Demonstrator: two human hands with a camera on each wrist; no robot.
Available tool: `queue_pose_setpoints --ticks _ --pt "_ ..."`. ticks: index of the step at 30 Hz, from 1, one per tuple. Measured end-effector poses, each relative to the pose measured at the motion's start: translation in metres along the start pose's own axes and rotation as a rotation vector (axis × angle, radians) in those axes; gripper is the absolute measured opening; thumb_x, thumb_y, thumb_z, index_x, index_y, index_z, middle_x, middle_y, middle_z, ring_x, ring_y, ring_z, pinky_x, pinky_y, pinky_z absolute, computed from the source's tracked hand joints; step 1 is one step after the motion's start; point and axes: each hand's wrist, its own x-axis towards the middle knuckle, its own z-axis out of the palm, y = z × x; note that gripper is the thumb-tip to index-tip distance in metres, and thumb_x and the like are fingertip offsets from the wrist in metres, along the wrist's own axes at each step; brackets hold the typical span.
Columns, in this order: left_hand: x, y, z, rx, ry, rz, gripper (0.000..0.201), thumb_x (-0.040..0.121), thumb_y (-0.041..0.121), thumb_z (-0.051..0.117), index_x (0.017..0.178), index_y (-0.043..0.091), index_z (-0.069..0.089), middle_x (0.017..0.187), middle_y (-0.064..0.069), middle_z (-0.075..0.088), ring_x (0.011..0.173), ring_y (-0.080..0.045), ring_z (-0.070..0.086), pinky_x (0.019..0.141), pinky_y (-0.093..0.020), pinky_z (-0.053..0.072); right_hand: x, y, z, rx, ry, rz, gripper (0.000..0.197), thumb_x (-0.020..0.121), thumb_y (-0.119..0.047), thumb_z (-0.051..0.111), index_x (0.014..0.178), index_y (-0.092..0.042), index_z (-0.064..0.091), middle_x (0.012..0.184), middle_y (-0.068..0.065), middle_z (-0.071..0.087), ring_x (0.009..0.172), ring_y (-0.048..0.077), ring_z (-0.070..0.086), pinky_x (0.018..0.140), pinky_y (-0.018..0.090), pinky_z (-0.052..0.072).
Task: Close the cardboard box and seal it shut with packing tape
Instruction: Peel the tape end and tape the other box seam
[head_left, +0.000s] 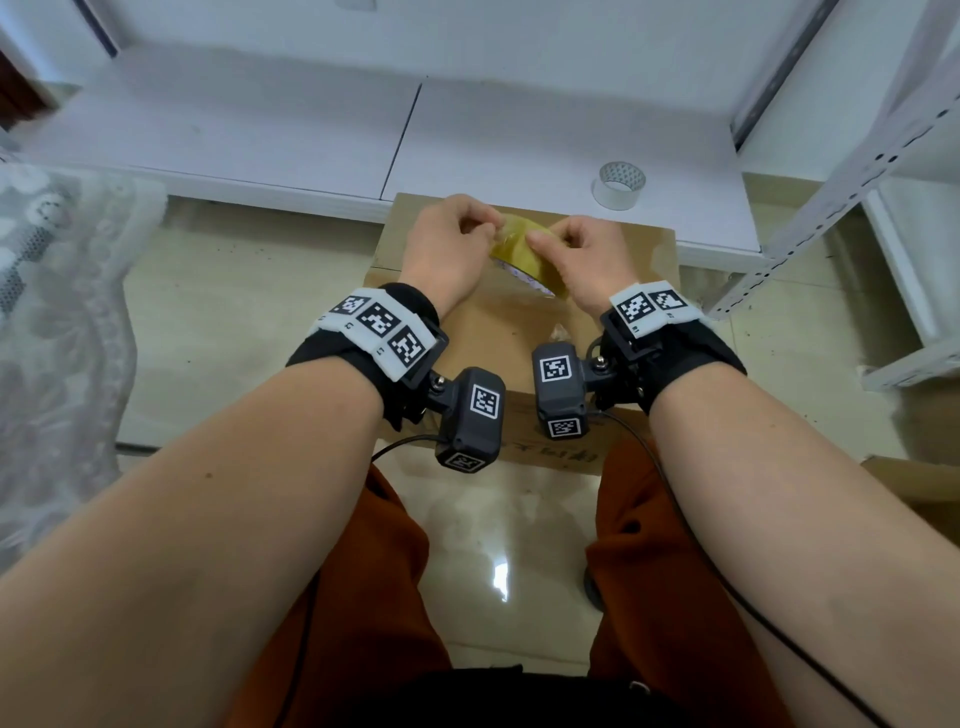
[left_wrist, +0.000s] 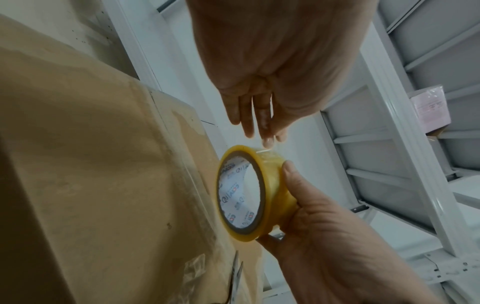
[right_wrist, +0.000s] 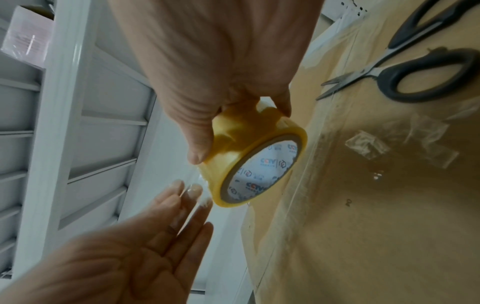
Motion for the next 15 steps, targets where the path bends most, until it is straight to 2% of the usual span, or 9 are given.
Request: queue_pose_setpoints --ticks 3,6,8,12,15 --pt "0.001 0.001 -0.003 -0.003 -0.032 0.019 0.02 0.093 0.005 0.053 0.097 0.016 0.069 0.093 0.004 0.07 0.087 -0.005 0.065 0.088 -0.023 0.053 0.001 0.0 0.0 -0.034 0.031 -0.024 0.022 0.089 -0.025 0.065 0.069 -0.02 0.056 0.071 -0.005 0.056 0.066 0.009 0.05 0.063 0.02 0.042" --pt "-0.001 0.003 -0.008 -0.066 -0.111 0.009 0.02 0.094 0.003 0.055 0.104 0.012 0.069 0.096 -0.002 0.071 0.084 -0.012 0.069 0.08 -0.026 0.058 0.002 0.001 0.0 -0.069 0.079 -0.033 0.017 0.087 -0.027 0.066 0.076 -0.017 0.059 0.076 -0.003 0.058 0.073 0.012 0.052 0.07 0.025 0.043" --pt "-0.002 0.005 -0.011 -0.119 -0.13 -0.019 0.02 0.094 0.003 0.056 0.107 0.01 0.069 0.098 -0.005 0.071 0.084 -0.016 0.07 0.079 -0.027 0.059 0.003 0.001 0.0 -0.072 0.09 -0.037 0.015 0.087 -0.027 0.066 0.08 -0.015 0.061 0.076 -0.005 0.057 0.074 0.011 0.052 0.07 0.024 0.042" --pt "-0.003 0.006 -0.016 -0.187 -0.145 -0.071 0.019 0.093 0.002 0.056 0.107 0.009 0.067 0.097 -0.007 0.071 0.076 -0.015 0.068 0.076 -0.026 0.059 0.002 0.001 0.003 -0.085 0.086 -0.042 0.016 0.088 -0.029 0.066 0.083 -0.014 0.063 0.073 -0.008 0.055 0.074 0.012 0.052 0.07 0.024 0.042" --pt "-0.003 0.004 -0.019 -0.205 -0.142 -0.081 0.014 0.09 0.004 0.063 0.101 0.011 0.068 0.091 -0.007 0.071 0.071 -0.015 0.067 0.075 -0.027 0.059 0.001 0.0 0.006 -0.106 0.078 -0.046 0.016 0.088 -0.029 0.066 0.083 -0.014 0.063 0.073 -0.007 0.056 0.075 0.012 0.053 0.071 0.025 0.042"
